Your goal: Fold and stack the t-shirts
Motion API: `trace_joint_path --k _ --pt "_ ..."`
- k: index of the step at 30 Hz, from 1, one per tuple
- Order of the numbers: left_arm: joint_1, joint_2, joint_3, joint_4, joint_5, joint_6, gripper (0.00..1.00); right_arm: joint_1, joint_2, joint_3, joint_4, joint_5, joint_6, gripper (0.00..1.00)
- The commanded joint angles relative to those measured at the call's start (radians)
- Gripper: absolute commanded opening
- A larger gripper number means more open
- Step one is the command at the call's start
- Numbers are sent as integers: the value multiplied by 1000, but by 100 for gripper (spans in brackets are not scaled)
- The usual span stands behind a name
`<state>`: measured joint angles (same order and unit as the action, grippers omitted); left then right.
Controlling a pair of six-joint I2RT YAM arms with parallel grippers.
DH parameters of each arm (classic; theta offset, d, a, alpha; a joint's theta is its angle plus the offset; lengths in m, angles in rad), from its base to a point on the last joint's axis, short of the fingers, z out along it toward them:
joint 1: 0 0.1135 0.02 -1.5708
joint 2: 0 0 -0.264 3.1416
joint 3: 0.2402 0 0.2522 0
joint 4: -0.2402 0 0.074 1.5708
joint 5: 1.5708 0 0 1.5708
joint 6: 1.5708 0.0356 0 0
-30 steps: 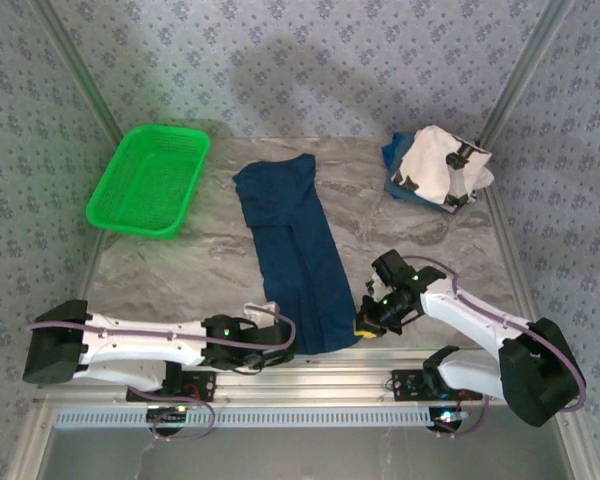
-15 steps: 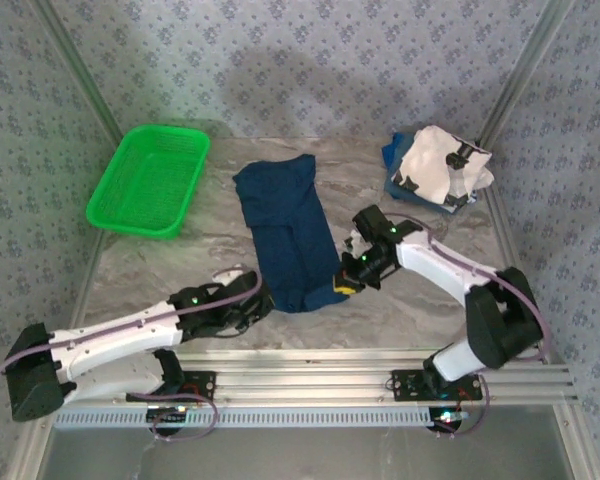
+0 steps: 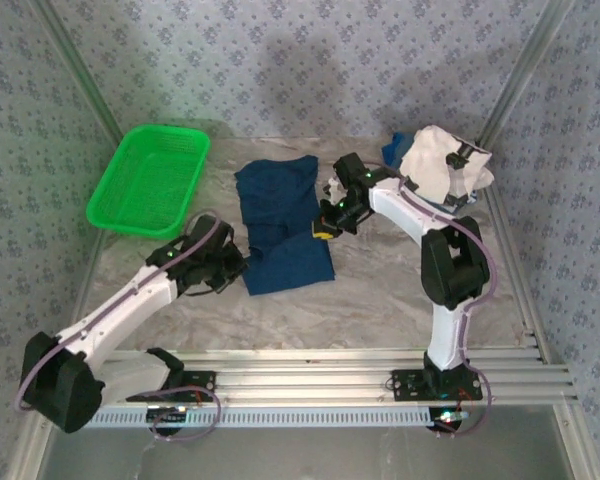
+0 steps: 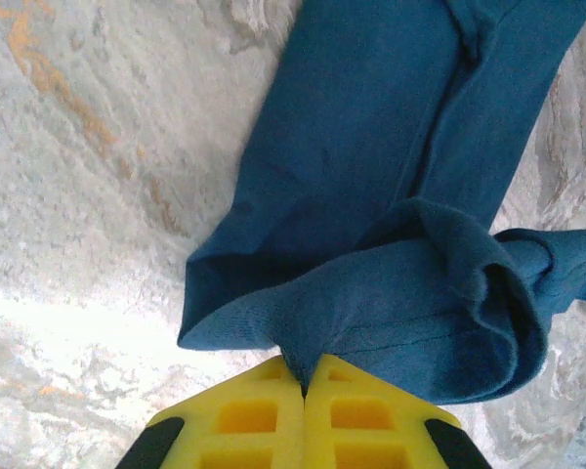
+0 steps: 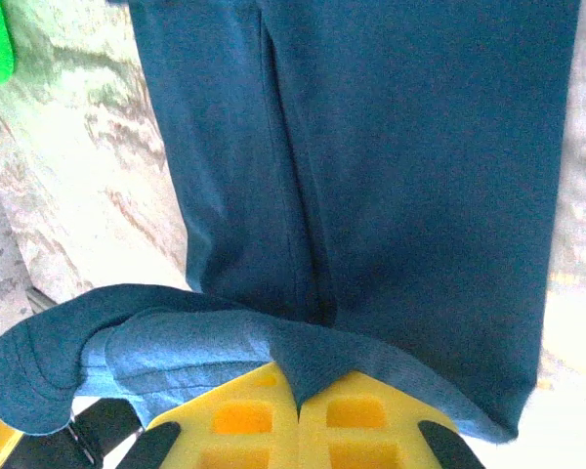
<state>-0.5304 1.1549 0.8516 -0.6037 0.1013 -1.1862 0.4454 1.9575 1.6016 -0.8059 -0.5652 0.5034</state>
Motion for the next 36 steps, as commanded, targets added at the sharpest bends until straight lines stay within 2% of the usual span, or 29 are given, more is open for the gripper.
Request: trace_joint_path --k 1,8,17,24,30,36 --pt "53 69 85 -35 86 132 3 -25 65 94 -73 9 -30 0" --pt "119 267 222 -23 160 250 3 -51 160 189 -82 7 -20 0" --pt "137 414 376 -32 223 364 2 -82 236 262 -72 -6 -6 0" --pt "51 430 532 -191 196 472 2 -115 180 141 29 -34 34 0" --pt "0 351 514 -324 71 488 2 -128 113 45 108 -67 61 0" --pt "-75 274 433 -322 31 441 2 -131 11 -107 144 -70 84 0"
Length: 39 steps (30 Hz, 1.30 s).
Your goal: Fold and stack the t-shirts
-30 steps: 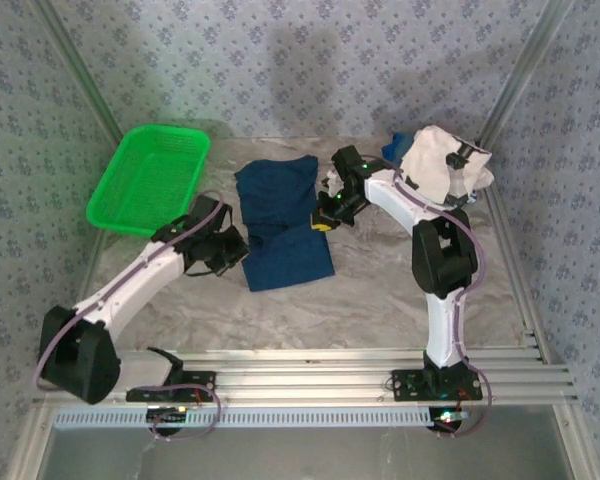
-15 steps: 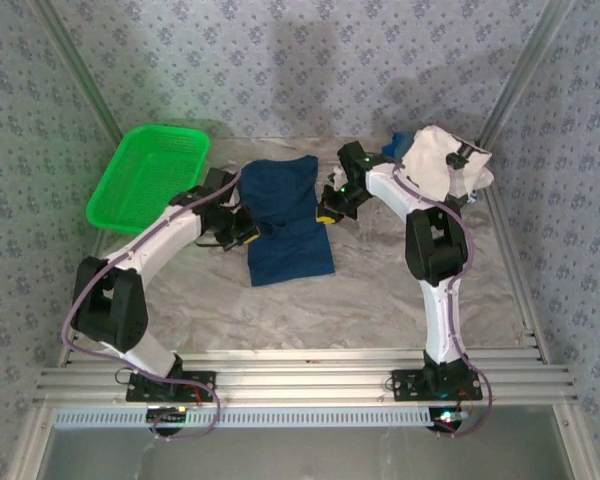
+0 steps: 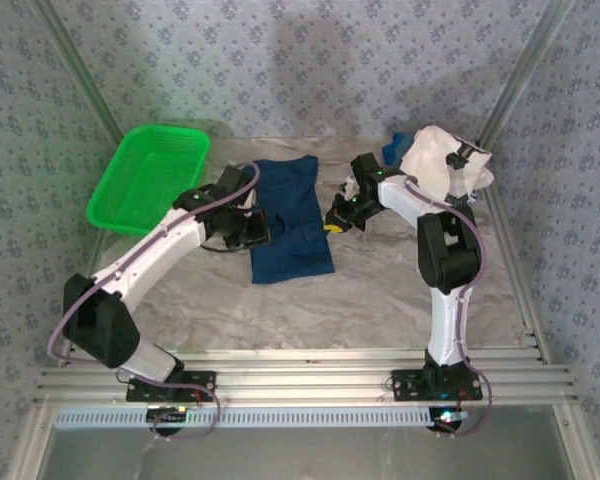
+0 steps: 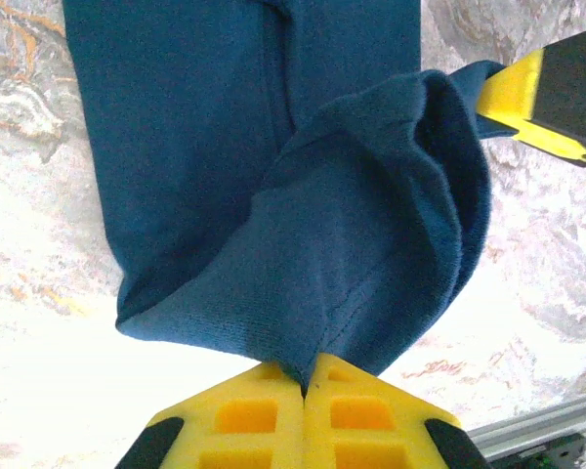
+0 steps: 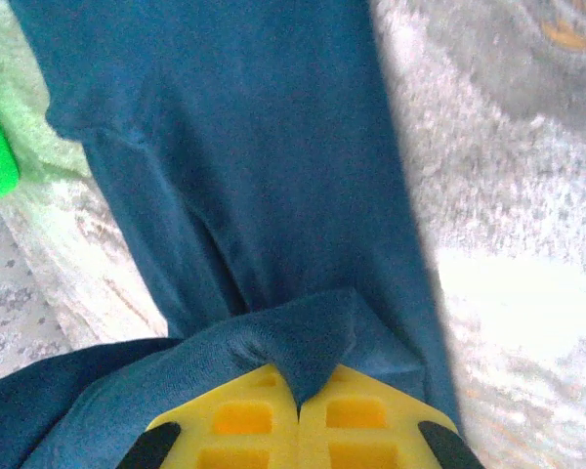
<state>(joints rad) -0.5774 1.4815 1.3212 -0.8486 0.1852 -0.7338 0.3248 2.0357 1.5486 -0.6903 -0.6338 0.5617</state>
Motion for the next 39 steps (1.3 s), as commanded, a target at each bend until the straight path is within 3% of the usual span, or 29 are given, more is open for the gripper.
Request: trace_joint_path --k 1,5,11,15,21,31,39 --pt "-42 -67 -51 -76 -65 -24 2 -11 -85 -80 37 -3 29 0" --pt "-116 -103 -55 -55 -103 -69 2 -15 -157 -173 50 -10 30 0" --pt "-308 -82 1 -149 -242 -122 2 -13 -332 -400 69 -9 55 0" --pt "-437 -106 -110 -121 -320 -264 1 -5 -424 -555 75 -18 60 0" --pt "-556 -175 -296 -69 -407 -510 1 7 -507 -711 86 -24 60 0" --pt "-566 -244 -229 -114 -504 -550 1 32 -525 -619 52 -38 49 0" --pt "-444 -258 -168 -132 -446 -427 2 31 -390 -366 -42 -44 -3 0"
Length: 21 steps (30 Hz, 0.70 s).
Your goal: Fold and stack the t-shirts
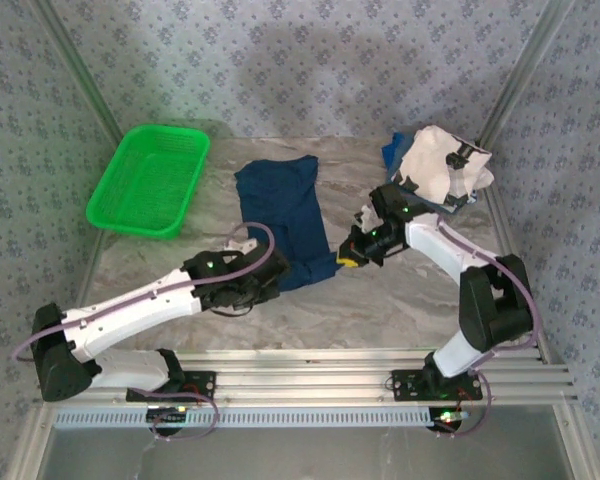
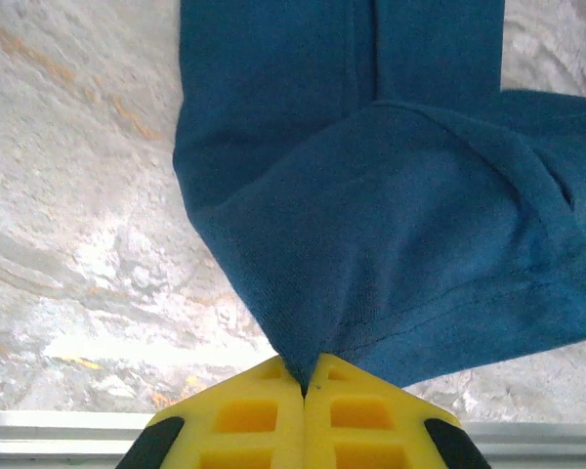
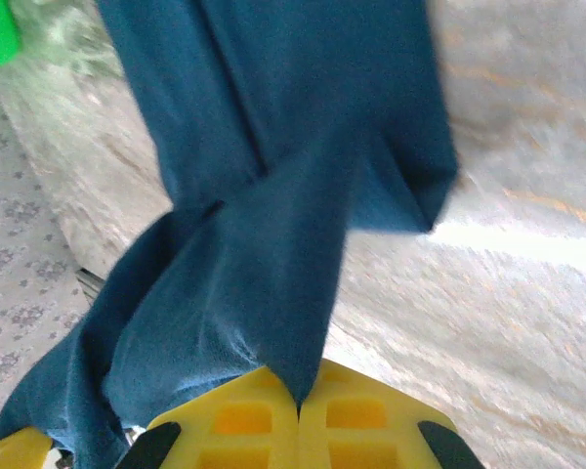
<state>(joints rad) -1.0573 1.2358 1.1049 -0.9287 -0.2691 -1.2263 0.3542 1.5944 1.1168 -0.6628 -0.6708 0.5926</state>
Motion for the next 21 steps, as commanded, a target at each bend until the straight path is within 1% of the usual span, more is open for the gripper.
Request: trace_joint_path --k 1,5,8,12,16,21 --pt "43 -10 64 -57 12 79 2 3 64 99 -75 -10 -34 0" --pt "36 -11 120 -82 25 101 2 3 68 125 -98 -17 -28 0" --pt "-13 -37 92 -65 19 43 2 -2 17 86 -140 -15 -47 0" --pt "-123 -65 -35 27 15 -108 2 1 -92 -76 -152 -29 -42 0" --pt "-248 -53 -169 147 4 -282 2 18 -214 -258 -114 -46 14 0" --pt "-371 34 -215 103 0 -474 0 43 -352 -432 -107 -30 75 0"
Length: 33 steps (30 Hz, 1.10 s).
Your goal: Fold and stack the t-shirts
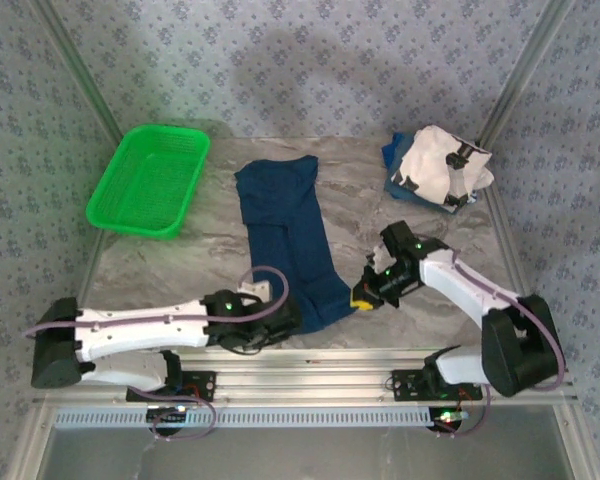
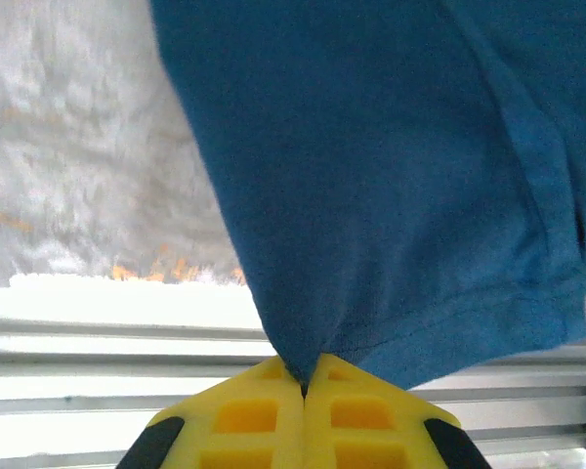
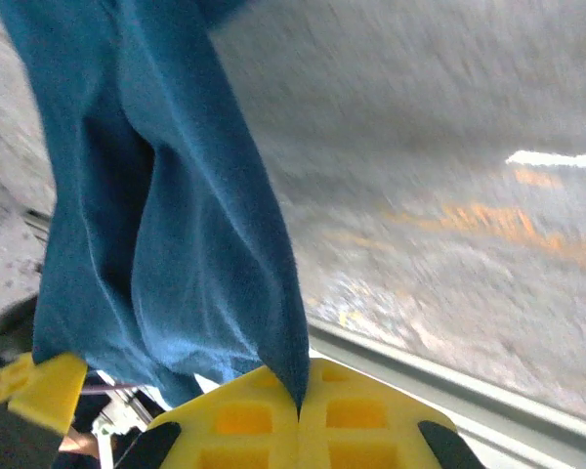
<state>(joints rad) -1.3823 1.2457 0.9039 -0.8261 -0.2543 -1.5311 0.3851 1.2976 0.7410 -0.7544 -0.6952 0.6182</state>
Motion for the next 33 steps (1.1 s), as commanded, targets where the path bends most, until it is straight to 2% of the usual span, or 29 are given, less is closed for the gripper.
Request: trace_joint_path --k 1,9,13,17,22,33 --pt "-62 32 -25 7 -16 -193 0 15 -73 -78 -19 -4 54 0" --pt "-139 59 -84 12 -26 -340 0 33 -119 -176 9 5 66 0" --pt "-133 48 -14 -34 -81 -299 1 35 -118 -128 17 12 65 0" --pt "-89 28 35 -52 -91 -229 1 35 -63 -5 17 14 51 0" --pt "17 -24 74 -93 -86 -106 2 35 74 204 -58 19 -47 0" --pt "381 -58 168 -102 56 256 3 19 411 632 -174 2 -159 0"
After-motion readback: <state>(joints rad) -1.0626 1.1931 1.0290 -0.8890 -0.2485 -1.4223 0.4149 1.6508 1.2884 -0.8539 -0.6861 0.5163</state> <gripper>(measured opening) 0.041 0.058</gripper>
